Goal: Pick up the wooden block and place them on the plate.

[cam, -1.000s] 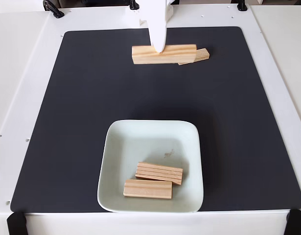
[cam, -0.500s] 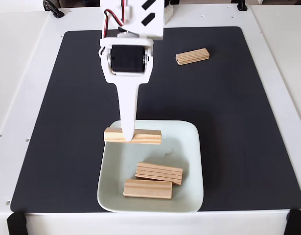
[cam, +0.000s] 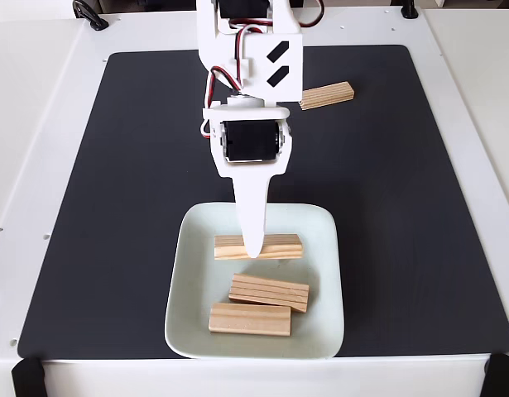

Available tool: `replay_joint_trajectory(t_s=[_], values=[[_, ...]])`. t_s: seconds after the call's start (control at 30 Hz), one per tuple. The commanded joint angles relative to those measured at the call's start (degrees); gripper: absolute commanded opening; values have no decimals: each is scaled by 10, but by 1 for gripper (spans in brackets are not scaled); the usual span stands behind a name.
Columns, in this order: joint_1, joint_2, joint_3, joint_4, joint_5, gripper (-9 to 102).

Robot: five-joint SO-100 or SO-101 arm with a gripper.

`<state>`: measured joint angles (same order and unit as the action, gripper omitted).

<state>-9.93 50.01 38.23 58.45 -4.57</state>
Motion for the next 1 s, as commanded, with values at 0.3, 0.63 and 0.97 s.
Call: replay_joint_trajectory(t_s=[0.3, 0.63, 0.97], values=[[-4, 12, -31, 18, 5, 0], [-1, 17, -29, -28, 63, 0], [8, 18, -32, -28, 64, 0]])
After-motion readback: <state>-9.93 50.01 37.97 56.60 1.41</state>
